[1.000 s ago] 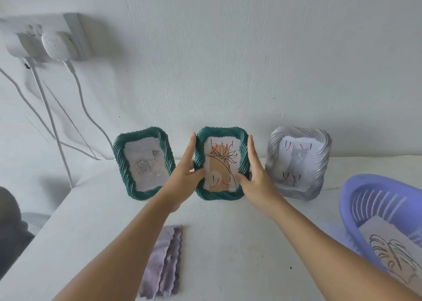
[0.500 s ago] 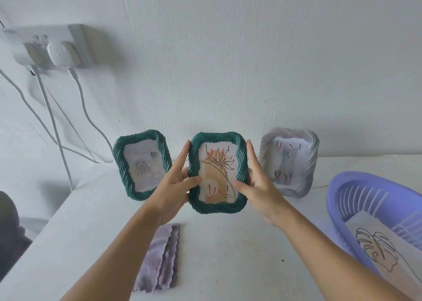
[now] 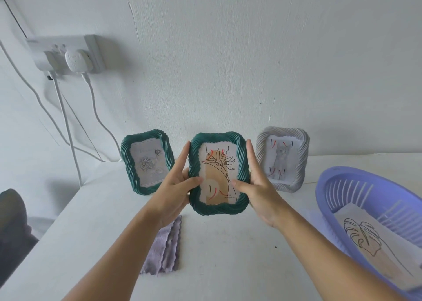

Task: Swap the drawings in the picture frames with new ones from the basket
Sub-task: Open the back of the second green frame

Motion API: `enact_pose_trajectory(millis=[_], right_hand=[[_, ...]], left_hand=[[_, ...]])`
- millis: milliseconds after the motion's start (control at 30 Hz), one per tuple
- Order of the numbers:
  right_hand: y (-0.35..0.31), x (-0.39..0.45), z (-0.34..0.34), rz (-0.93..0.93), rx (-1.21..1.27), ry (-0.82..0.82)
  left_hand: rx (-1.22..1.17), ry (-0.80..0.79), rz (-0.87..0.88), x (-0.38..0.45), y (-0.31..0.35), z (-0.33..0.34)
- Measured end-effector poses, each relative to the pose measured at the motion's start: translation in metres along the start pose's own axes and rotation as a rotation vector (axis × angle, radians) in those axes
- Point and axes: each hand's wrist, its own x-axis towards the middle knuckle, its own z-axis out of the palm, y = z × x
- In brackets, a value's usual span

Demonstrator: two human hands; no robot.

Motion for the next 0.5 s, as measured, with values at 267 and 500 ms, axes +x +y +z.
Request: enact_pose_trajectory(millis=[267, 500], right_hand=[[-0.018, -0.022, 0.009, -0.150, -0.293, 0.141], [-0.022, -0.041, 0.029, -0.256, -0.906, 0.230]], left_hand=[[0.695, 0.217, 0.004, -0.007, 0.014, 0.022], [0.595, 0.390, 0.162, -0.011, 0.019, 0.070]])
